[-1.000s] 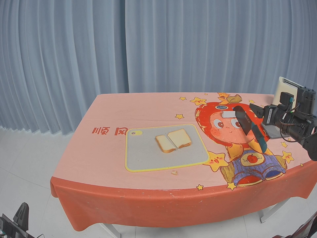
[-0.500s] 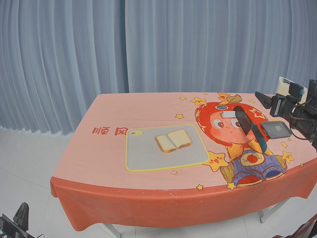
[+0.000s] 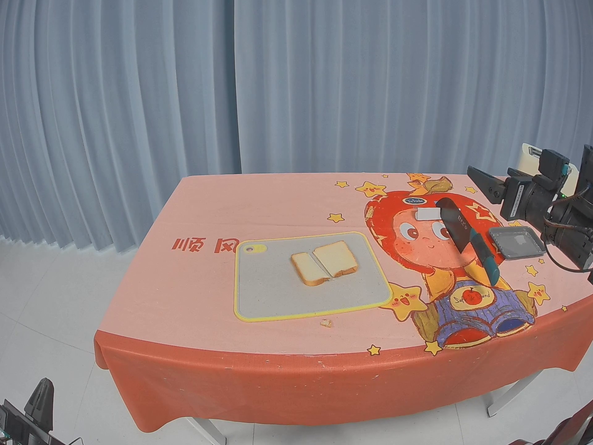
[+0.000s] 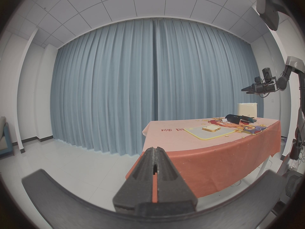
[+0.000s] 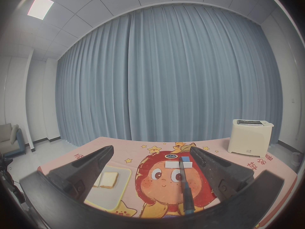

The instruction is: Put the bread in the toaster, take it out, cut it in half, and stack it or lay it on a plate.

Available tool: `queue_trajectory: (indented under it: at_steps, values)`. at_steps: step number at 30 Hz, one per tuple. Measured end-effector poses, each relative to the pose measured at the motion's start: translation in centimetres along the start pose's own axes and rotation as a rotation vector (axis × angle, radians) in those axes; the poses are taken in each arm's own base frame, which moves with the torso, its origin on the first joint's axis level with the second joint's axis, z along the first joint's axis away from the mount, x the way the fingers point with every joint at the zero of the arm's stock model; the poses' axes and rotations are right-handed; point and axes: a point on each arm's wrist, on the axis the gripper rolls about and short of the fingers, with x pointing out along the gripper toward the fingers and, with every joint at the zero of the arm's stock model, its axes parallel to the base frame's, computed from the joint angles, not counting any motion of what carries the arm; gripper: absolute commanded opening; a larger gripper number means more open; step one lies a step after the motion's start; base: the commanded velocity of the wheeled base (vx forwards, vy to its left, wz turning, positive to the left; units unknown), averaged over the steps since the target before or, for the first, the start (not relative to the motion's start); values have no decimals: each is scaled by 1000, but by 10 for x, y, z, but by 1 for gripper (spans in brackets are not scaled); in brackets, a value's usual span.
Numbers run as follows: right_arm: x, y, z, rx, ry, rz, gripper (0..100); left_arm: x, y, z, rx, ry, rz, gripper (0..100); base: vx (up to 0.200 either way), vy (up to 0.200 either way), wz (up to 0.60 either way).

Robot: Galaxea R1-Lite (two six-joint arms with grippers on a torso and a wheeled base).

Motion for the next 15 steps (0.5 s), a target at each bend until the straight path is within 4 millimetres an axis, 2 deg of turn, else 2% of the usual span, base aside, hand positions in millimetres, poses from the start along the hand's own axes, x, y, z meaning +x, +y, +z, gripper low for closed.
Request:
queue_trajectory:
  at_steps: [5, 15]
  values:
    - [-2, 5, -1, 0, 3, 27, 100, 0, 0, 0, 0, 0, 0, 0, 0, 0, 0]
    - [-7, 28, -3, 53, 12, 113, 100, 0, 0, 0, 0, 0, 0, 0, 0, 0, 0]
